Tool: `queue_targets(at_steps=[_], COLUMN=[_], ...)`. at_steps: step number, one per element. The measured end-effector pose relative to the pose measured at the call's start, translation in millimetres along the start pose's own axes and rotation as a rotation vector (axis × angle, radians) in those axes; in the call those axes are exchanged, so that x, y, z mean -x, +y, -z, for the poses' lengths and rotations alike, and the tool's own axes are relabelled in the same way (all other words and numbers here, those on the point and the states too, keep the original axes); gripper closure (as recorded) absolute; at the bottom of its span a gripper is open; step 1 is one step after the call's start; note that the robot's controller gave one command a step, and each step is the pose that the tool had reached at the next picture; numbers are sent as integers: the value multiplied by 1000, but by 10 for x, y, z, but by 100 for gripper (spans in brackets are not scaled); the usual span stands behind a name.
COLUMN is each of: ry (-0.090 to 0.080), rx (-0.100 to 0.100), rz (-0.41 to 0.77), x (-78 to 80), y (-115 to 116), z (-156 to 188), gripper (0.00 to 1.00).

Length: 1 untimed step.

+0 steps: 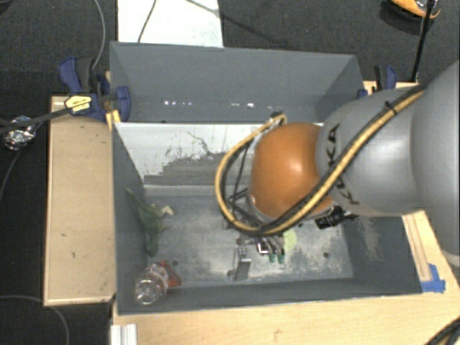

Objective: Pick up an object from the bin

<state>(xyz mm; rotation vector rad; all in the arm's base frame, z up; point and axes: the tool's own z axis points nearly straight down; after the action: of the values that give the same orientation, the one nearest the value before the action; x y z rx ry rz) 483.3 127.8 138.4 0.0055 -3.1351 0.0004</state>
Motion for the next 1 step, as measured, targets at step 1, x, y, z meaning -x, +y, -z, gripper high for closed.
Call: queue_targets(at_steps=[1], ry=[-8], rx=[1], rz=[-5], x=[21], y=[-6], z=[41], gripper=[0])
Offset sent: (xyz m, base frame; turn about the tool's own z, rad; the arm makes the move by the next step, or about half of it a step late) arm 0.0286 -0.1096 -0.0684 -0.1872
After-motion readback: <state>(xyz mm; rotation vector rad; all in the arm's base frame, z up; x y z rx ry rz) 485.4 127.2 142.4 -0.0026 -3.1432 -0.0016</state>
